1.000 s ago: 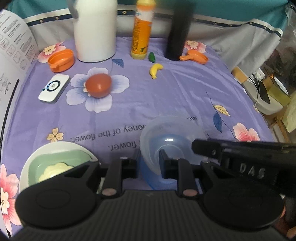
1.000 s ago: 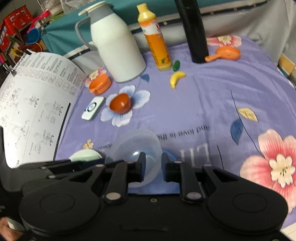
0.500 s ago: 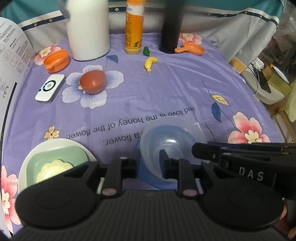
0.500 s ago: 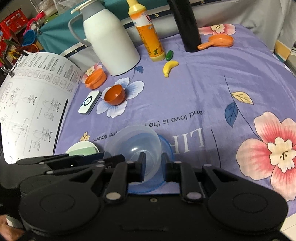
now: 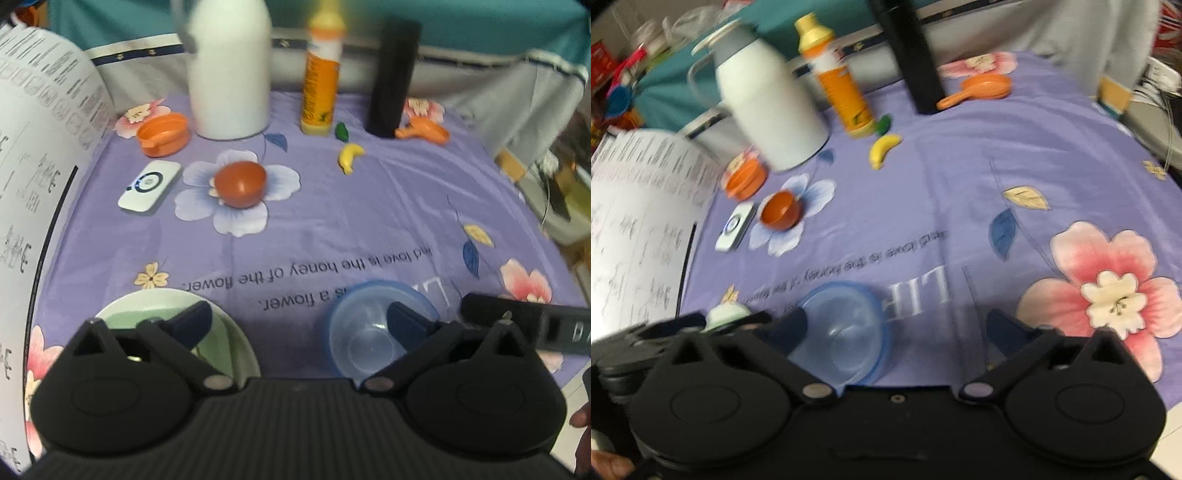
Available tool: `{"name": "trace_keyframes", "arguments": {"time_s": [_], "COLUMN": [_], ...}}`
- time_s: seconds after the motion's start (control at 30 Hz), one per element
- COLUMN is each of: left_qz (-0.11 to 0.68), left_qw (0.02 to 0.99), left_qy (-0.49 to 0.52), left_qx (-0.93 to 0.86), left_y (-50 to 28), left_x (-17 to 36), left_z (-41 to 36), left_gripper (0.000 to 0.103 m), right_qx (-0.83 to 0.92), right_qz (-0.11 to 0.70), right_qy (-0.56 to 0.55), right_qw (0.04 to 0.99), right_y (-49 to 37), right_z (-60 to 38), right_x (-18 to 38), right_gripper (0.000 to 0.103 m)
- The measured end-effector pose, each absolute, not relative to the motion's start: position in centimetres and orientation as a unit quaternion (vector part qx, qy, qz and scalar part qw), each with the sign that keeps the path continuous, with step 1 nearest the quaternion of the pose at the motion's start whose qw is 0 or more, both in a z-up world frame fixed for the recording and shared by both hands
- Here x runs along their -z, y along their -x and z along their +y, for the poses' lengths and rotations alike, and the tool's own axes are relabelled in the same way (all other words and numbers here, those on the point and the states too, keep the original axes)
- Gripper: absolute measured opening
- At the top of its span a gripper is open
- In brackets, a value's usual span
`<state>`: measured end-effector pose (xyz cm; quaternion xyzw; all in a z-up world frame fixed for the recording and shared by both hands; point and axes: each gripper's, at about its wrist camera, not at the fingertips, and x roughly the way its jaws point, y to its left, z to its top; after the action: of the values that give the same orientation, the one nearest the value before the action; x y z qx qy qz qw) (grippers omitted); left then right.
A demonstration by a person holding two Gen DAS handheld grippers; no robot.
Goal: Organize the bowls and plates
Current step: 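Lower the clear bowl into the blue bowl and open both grippers, then move both grippers to the orange bowl on the flower print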
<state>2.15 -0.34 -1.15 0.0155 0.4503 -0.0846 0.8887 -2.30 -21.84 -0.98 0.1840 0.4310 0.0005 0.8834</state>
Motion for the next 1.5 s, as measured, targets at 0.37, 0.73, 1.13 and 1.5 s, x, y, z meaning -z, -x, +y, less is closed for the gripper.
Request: {"name": "trace_keyframes", "arguments": {"time_s": [0.37, 0.73, 1.13, 1.5], "left_qz": [0.451, 0.463, 0.464, 0.45], "left_qw": [0.886, 0.88, 0.879, 0.891], "left_qy": [-0.009, 0.023, 0.066, 0.048], "left_qx": [0.105, 0.099, 0.084, 0.048], "left_y": [-1.6, -2.2, -3.7, -7.5], "left_x": [1.5, 2.3, 3.0, 2.9], "left_z": [0.2, 1.8, 4.9, 8.9], "left_gripper": [0.103, 0.103, 0.103, 0.103], "right_qx": [0.019, 0.016, -0.013, -0.04], "right_qz": [0.452, 0.459, 0.458, 0.467], "right_qy": [-0.187, -0.171, -0.152, -0.141], "right_qw": [0.872, 0.872, 0.876, 0.872], "right_y": [2.1, 1.3, -1.2, -5.8], "right_z": [-22.4, -21.6, -19.5, -16.5], "right_x": [2.1, 1.7, 0.8, -0.2], "right_gripper": [0.103, 0.103, 0.103, 0.103]}}
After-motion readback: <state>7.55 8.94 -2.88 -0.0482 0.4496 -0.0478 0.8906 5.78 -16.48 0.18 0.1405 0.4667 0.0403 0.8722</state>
